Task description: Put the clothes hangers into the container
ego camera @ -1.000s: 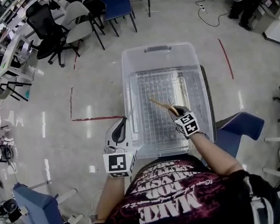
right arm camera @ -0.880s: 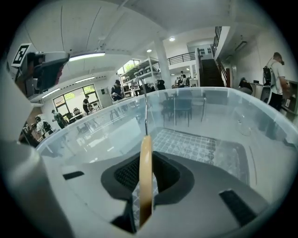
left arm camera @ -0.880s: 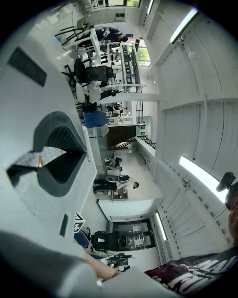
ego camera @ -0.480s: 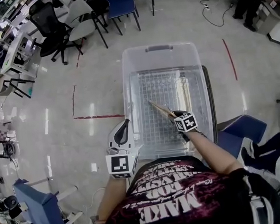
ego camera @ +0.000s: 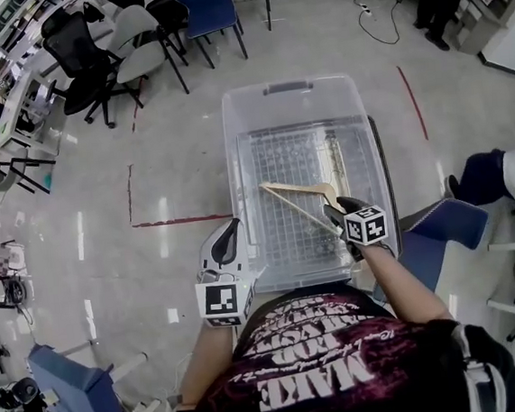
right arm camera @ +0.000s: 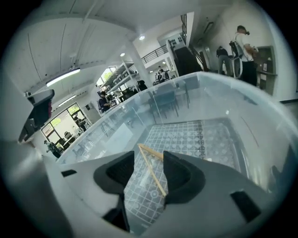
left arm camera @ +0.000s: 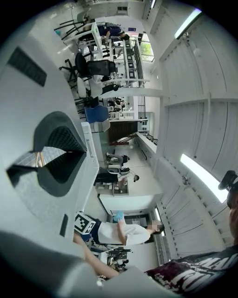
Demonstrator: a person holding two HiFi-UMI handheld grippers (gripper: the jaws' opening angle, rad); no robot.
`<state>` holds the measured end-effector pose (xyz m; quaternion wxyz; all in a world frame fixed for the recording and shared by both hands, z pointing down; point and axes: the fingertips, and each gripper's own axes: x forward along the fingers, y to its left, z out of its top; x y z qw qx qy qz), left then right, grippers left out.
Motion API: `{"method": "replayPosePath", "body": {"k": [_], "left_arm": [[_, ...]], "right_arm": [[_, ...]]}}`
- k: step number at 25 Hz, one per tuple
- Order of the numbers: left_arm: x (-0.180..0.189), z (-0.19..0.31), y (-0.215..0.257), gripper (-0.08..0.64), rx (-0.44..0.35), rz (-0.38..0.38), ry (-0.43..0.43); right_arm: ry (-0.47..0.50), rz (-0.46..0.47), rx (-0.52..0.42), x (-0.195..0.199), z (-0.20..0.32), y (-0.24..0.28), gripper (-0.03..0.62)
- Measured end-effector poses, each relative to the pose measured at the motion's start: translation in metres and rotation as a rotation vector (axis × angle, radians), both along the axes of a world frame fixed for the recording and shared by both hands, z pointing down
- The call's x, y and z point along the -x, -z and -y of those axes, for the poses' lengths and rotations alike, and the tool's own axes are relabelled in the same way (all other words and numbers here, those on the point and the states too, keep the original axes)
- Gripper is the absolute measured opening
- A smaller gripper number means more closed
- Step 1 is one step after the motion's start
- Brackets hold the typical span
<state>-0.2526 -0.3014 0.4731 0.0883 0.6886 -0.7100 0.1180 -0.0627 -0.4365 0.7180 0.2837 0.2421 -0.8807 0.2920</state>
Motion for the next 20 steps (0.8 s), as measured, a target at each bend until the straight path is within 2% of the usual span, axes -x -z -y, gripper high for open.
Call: {"method": "replayPosePath", "body": {"k": [2,5,8,14,20], "left_arm": [[0.007,0.0,0.004,0.006,-0.007,-0.008,-0.028],[0.016,0.002,0.019,0.006,-0.039,-0.02,-0.086],[0.024,0.007,0.032,0.006,-0.059,-0.027,-0.122],[0.031,0.006,0.052,0.006,-0.117,-0.045,-0.166],[0.031,0.007,0.066,0.006,-0.161,-0.025,-0.215]], "right_arm": [[-0.012,0.028,-0.067,0.003,-0.003,0.028,0.197],[-0.013,0.079,-0.219,0.011,-0.013,0.082,0.117],[-0.038,0.129,-0.361,0.02,-0.019,0.136,0.008],[-0.041,0.145,-0.571,0.031,-0.043,0.223,0.003],[-0.064,0.18,-0.638,0.037,-0.063,0.272,0.003]]}}
